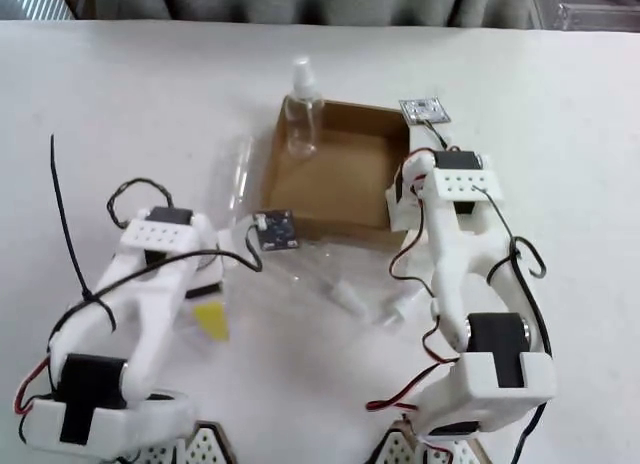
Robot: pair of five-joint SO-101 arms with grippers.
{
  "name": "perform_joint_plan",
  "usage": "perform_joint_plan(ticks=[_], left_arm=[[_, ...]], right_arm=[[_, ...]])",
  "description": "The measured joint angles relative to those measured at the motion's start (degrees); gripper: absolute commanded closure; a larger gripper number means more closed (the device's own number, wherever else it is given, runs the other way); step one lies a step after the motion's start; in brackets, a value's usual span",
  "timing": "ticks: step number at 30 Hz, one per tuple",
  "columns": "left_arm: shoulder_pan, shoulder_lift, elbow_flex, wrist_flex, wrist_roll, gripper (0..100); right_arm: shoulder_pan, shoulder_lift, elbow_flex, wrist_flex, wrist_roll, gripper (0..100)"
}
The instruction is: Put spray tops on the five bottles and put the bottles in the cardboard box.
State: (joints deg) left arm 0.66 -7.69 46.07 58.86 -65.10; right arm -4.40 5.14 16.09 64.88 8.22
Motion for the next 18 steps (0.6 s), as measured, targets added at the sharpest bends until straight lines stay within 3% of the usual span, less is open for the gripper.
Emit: perform_joint_plan(ticks=[5, 11, 18], left_arm=[[0.0, 0.4, 0.0, -0.2, -0.1, 65], [0.2, 0.5, 0.0, -0.2, -0.3, 91], [0.0, 0.5, 0.0, -0.2, -0.3, 90]], right_arm=[[0.0, 0.0, 0.0, -0.1, 0.0, 72.6], [0.0, 0.0, 0.0, -0.1, 0.0, 72.6], [0.0, 0.0, 0.0, -0.1, 0.0, 72.6]])
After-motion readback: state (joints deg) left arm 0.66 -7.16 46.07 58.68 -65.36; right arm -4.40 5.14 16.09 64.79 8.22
